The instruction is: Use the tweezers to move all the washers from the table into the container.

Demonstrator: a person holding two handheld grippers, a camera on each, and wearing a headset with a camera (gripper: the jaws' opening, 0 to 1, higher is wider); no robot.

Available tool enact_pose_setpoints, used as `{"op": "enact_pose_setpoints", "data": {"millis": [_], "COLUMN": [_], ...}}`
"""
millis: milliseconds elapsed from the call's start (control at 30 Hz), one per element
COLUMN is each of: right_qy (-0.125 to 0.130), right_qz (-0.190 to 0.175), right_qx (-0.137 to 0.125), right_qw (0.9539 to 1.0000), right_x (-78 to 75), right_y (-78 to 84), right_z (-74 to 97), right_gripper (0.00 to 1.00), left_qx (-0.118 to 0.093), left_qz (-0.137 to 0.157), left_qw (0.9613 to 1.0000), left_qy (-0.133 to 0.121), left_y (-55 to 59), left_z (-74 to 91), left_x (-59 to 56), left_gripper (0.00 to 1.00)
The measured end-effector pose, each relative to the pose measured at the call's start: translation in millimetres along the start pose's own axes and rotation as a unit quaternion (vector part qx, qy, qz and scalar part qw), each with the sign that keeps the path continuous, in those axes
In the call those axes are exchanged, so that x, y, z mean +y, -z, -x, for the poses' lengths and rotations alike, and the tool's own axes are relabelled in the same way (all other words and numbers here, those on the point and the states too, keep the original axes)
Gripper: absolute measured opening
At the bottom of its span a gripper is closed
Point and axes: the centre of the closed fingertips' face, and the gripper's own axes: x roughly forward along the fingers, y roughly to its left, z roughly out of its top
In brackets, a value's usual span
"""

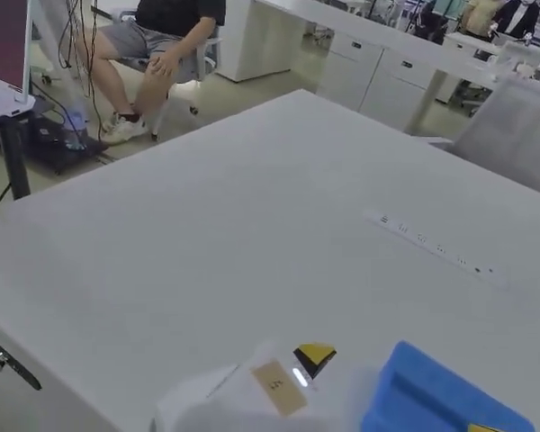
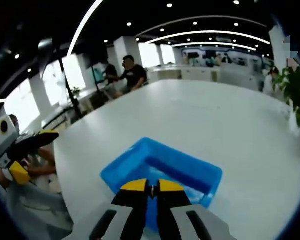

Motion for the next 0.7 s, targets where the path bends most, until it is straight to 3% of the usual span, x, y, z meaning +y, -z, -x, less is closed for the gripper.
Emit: {"op": "enact_pose_setpoints", "data": {"millis": [133,200,267,333,367,433,567,700], "right_qy": [-0.010,-0.040,-0.059,-0.072,-0.077,-0.084,-0.106,-0.118], "right_qz": [0.024,0.076,0.118,0.176,0.199,0.231,0.252,0.248], "right_qx": [0.011,0.018,0.035,0.051,0.079,0.097,0.132,0.151], "right_qw": [0.9996,0.9961,0.9906,0.9805,0.9739,0.9643,0.9527,0.9497], "right_x": [5.7,22.9,37.3,49.8,55.5,61.9,74.4,77.8], "right_y": [-2.2,-9.8,-10.4,-8.4,0.5,10.2,31.5,45.1], "right_z": [5.0,20.4,32.3,41.9,46.3,46.7,40.2,31.8], "right_gripper": [0.02,0.02,0.02,0.02,0.02,0.02,0.01,0.02], "left_qx": [0.000,0.004,0.005,0.003,0.001,0.002,0.008,0.011], "left_qz": [0.003,0.001,-0.001,0.000,0.000,-0.002,-0.005,-0.008], "left_qw": [1.0000,1.0000,0.9999,0.9999,0.9999,0.9998,0.9996,0.9995], "left_qy": [0.002,0.008,0.010,0.012,0.015,0.020,0.027,0.029], "left_y": [0.1,1.7,2.1,1.5,0.6,1.1,2.9,4.0], "left_z": [-0.2,-1.1,-1.2,-1.0,-0.8,-1.0,-1.7,-2.0], "left_x": [-0.4,-2.7,-3.5,-4.5,-5.7,-7.8,-10.5,-11.4], "left_gripper": [0.67,0.67,0.67,0.67,0.67,0.67,0.67,0.67]}}
